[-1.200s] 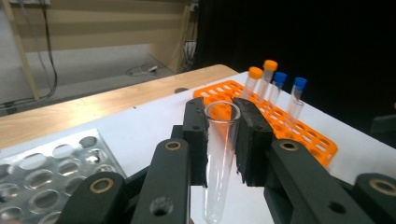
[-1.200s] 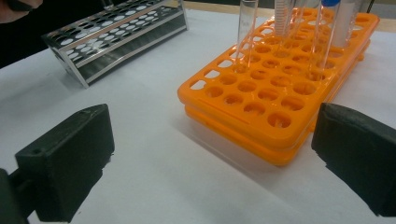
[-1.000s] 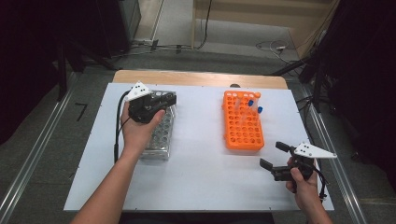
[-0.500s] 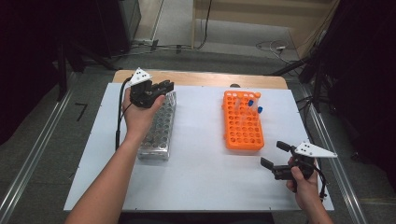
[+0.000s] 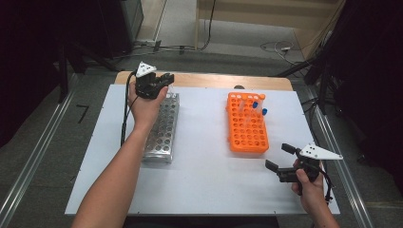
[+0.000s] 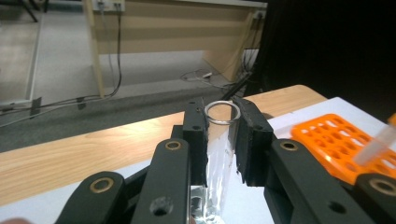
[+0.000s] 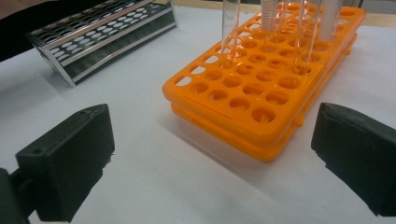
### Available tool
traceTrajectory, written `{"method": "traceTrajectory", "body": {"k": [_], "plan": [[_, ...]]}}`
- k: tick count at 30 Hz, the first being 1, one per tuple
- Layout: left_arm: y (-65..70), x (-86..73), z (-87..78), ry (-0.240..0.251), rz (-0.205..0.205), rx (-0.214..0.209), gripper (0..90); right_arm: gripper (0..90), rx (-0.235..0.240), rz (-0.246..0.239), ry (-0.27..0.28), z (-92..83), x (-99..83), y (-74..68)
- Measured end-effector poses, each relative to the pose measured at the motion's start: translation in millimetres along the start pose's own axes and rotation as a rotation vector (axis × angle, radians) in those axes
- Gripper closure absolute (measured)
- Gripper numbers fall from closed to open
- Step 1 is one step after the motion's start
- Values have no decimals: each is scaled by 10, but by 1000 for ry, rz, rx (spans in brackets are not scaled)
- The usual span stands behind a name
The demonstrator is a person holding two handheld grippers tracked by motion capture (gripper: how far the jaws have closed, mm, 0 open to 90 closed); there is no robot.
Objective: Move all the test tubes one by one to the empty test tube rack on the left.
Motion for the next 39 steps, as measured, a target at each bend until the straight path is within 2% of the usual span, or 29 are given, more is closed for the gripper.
{"method": "traceTrajectory", "body": {"k": [2,6,14,17,20,24,28,30,34,37,39], "plan": [[-63,-5,58,-3,-17,15,764,0,1,-3,0,2,-1,5],[-98,-12,93,-5,-27,24,764,0,1,-2,0,4,-1,7],[-82,-29,140,-10,-19,12,763,0,2,-1,0,6,0,9],[-48,-68,186,-33,-7,0,763,0,2,-2,1,7,1,5],[-21,-94,219,-53,17,12,763,0,2,-2,1,8,2,5],[-21,-131,256,-81,19,24,763,0,4,-2,1,11,-1,10],[-7,-196,312,-126,41,24,760,0,5,-1,-2,19,-4,13],[-6,-219,332,-142,54,39,758,0,4,-1,-1,22,-3,12],[-2,-254,354,-172,53,43,753,0,5,-4,-1,29,0,11],[8,-271,357,-187,54,29,722,0,8,1,-4,43,2,2],[4,-268,350,-186,30,16,692,0,7,2,-4,46,4,1]]}}
Point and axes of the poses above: each handheld gripper's, and its own axes: z roughly forward along the jaws, x roughly out of its top, y roughly to its right, the point moved 7 cm from there along z, roughly forward along the jaws, and after that the axes turned 12 degrees about -y, right-handed, at the moved point
